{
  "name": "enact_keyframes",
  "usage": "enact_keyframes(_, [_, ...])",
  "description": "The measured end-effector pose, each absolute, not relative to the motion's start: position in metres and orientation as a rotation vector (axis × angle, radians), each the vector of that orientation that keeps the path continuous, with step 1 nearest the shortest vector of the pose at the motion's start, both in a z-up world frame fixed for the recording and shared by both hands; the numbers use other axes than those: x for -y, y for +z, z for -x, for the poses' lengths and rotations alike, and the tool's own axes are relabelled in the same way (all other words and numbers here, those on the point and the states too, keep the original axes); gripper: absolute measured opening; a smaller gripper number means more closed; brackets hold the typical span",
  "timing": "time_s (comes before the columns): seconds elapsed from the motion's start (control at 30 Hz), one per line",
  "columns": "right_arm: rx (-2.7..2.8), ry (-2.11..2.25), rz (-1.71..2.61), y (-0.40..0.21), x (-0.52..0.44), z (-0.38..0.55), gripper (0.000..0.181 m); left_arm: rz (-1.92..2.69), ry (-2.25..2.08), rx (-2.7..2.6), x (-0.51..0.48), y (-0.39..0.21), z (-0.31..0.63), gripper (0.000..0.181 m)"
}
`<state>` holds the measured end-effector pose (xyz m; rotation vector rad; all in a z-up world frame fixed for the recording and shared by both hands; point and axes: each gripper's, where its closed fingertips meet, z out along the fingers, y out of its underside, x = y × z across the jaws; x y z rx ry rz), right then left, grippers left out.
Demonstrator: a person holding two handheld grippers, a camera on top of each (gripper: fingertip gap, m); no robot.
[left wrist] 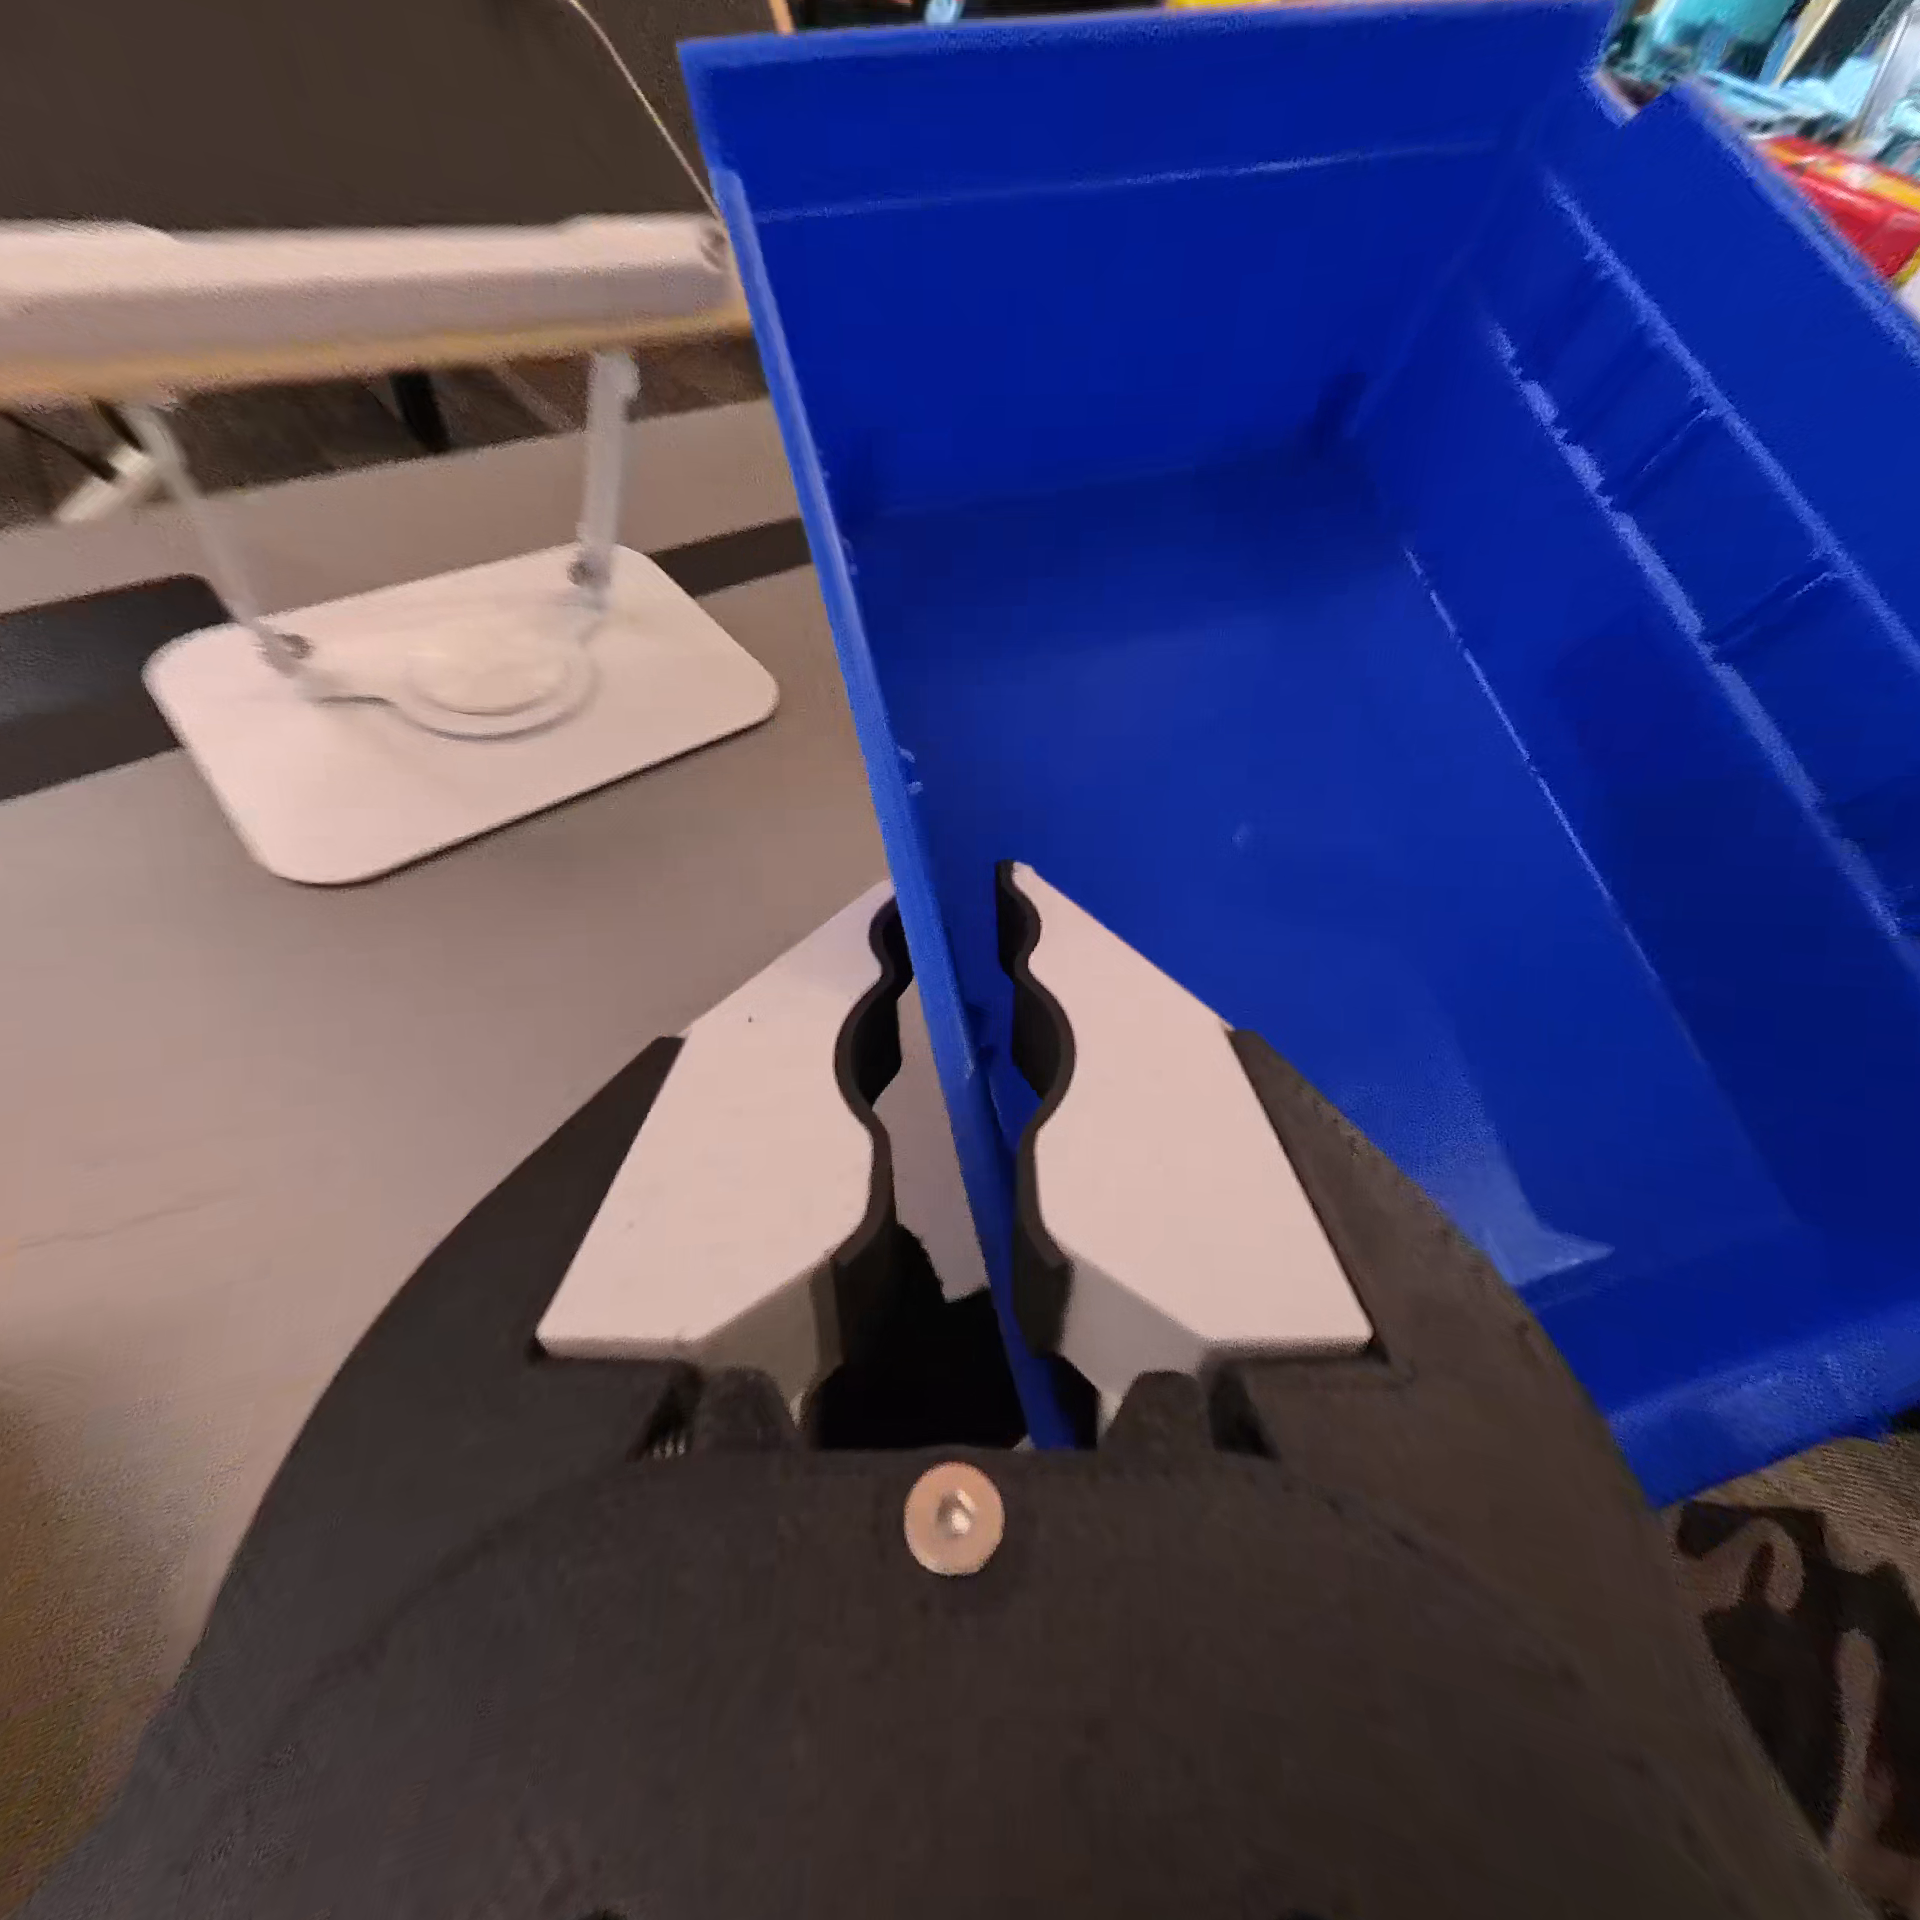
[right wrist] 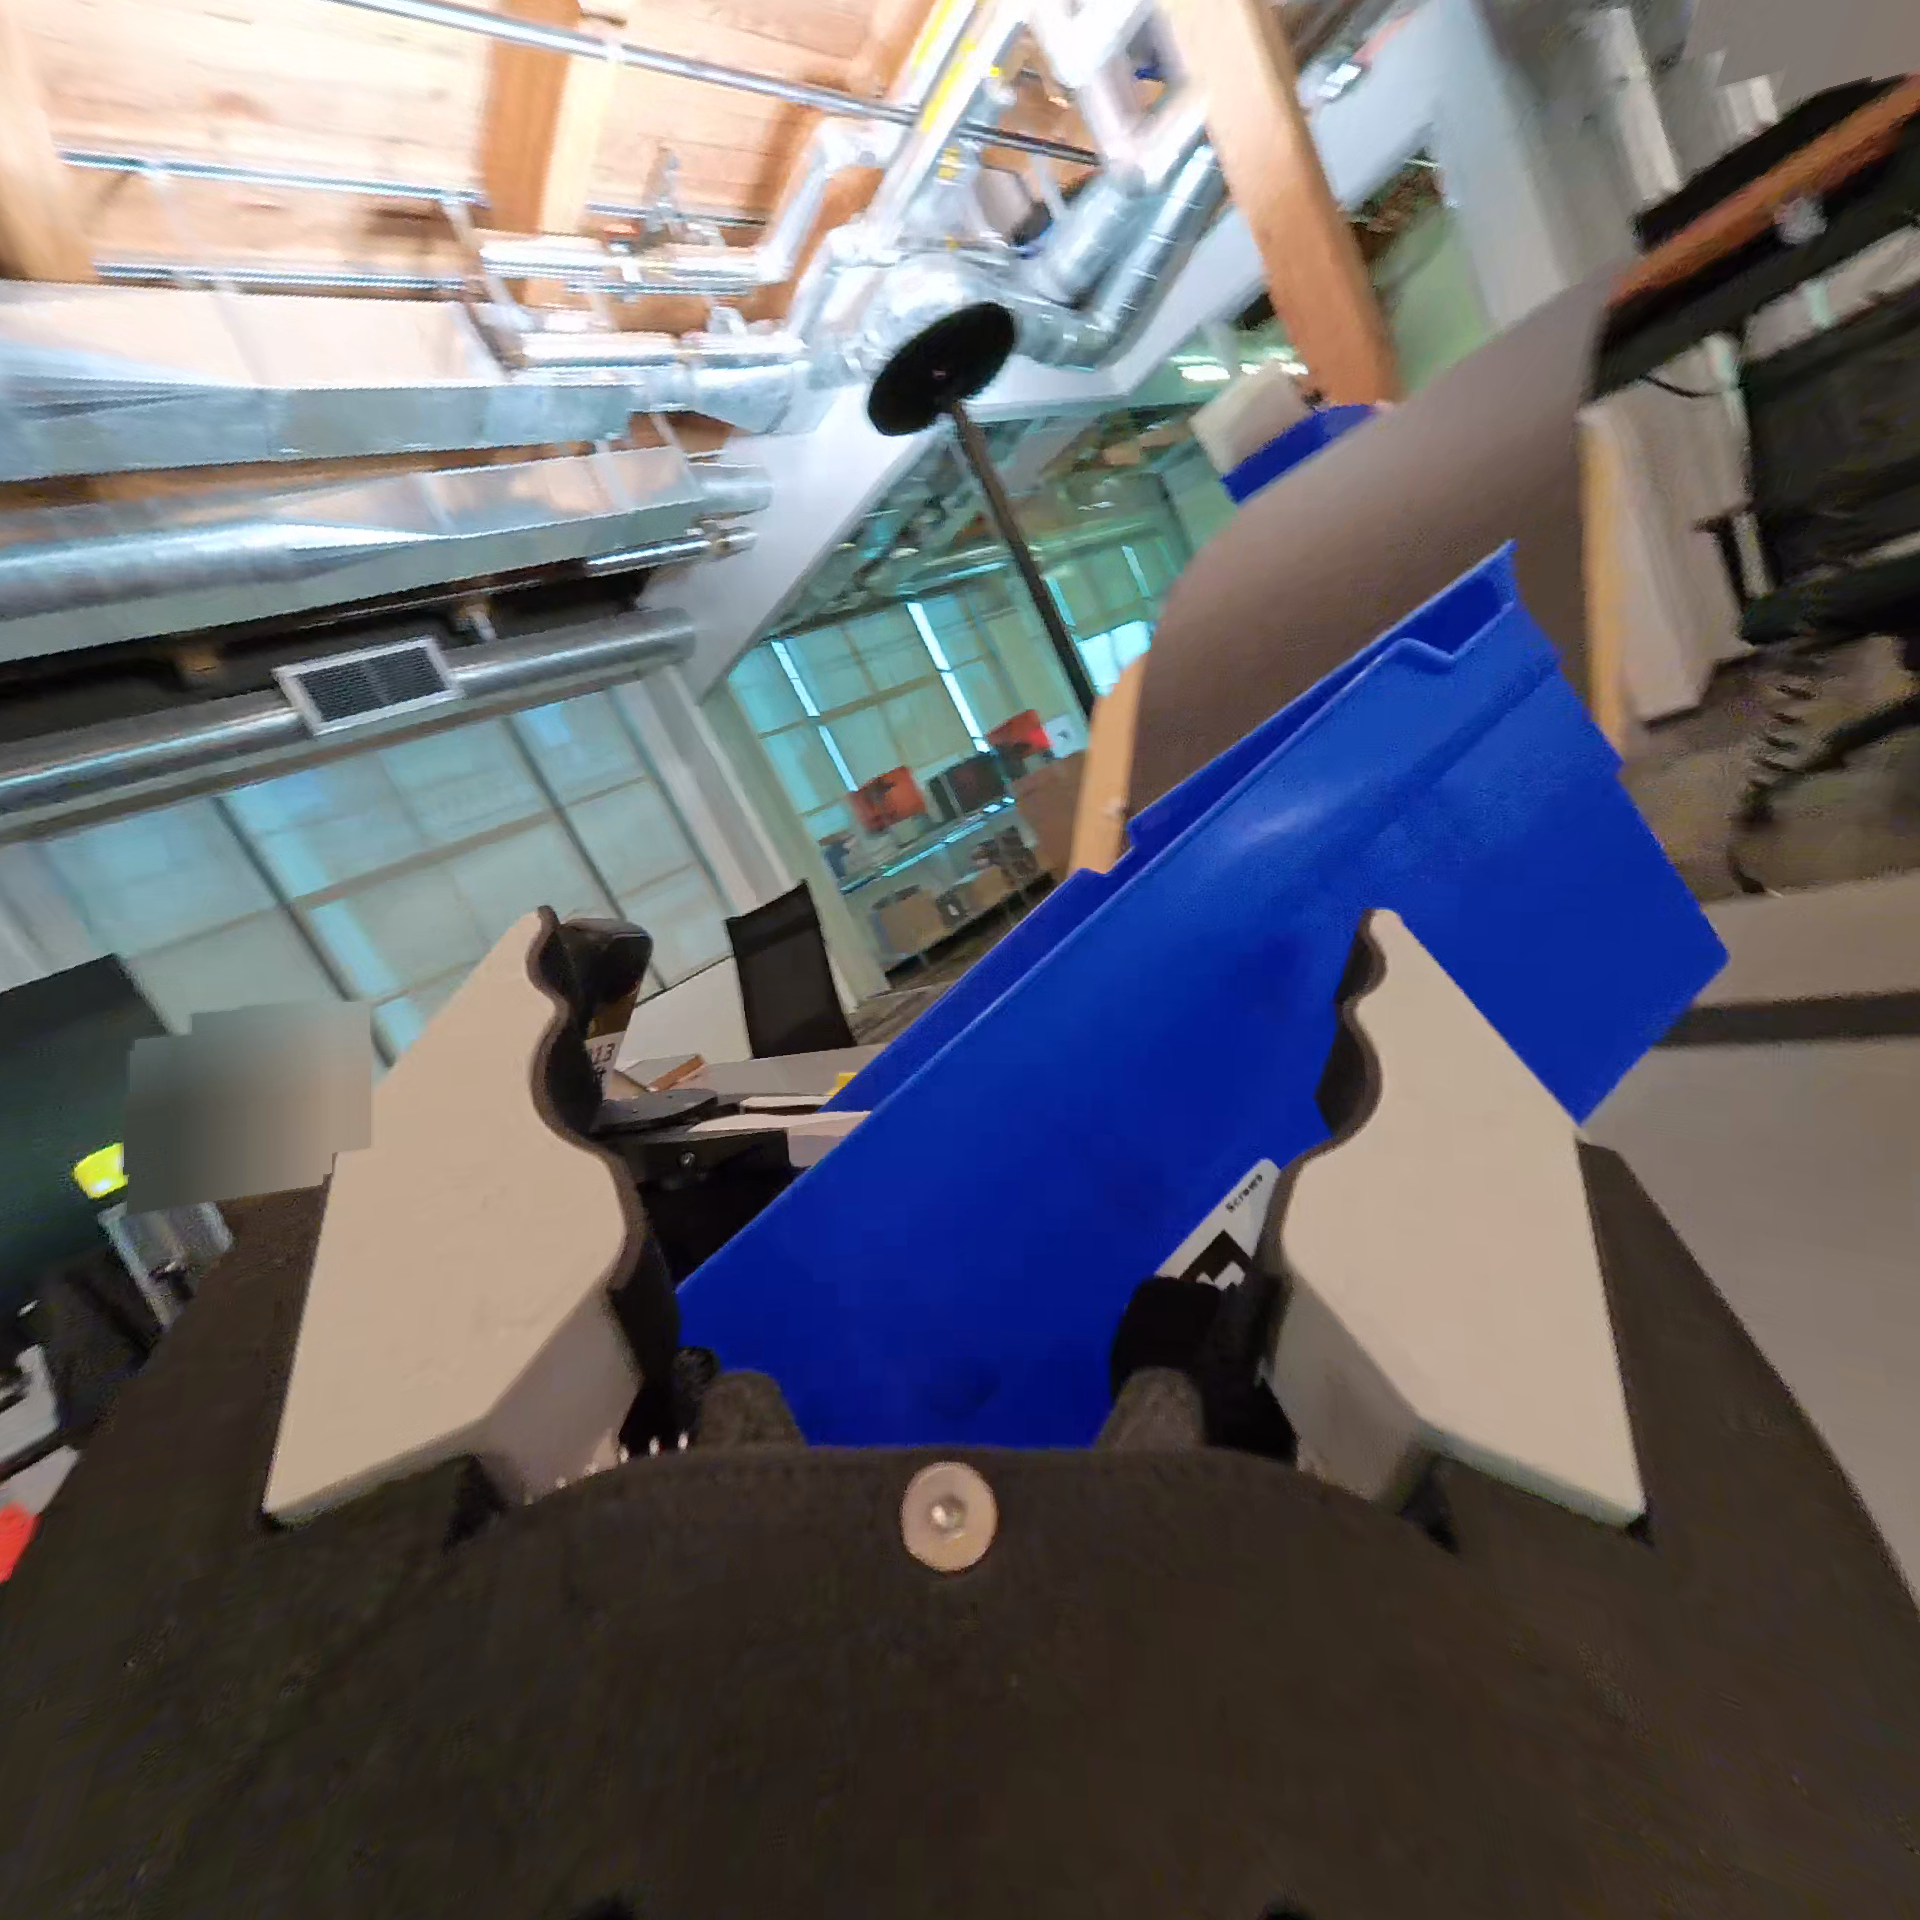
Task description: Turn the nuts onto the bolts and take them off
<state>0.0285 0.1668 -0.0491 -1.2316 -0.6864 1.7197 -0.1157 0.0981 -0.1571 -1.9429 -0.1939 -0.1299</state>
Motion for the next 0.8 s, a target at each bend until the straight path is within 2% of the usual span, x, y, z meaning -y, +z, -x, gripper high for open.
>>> enact_keyframes(0.17, [0.666,1.622,1.383,-0.086,-0.207,-0.053,0.141,1.986,-0.178,0.172,-0.144,-0.189,0.079,0.019])
enact_keyframes(0.57, [0.743,1.44,1.582,-0.165,-0.269,-0.08,0.142,2.04,-0.362,0.108,-0.197,-0.24,0.009,0.065])
enact_keyframes(0.67, [0.771,1.399,1.613,-0.178,-0.282,-0.08,0.141,2.03,-0.41,0.109,-0.204,-0.24,-0.005,0.081])
enact_keyframes(0.8, [0.874,1.37,1.705,-0.197,-0.301,-0.08,0.137,1.994,-0.49,0.161,-0.211,-0.235,-0.019,0.092])
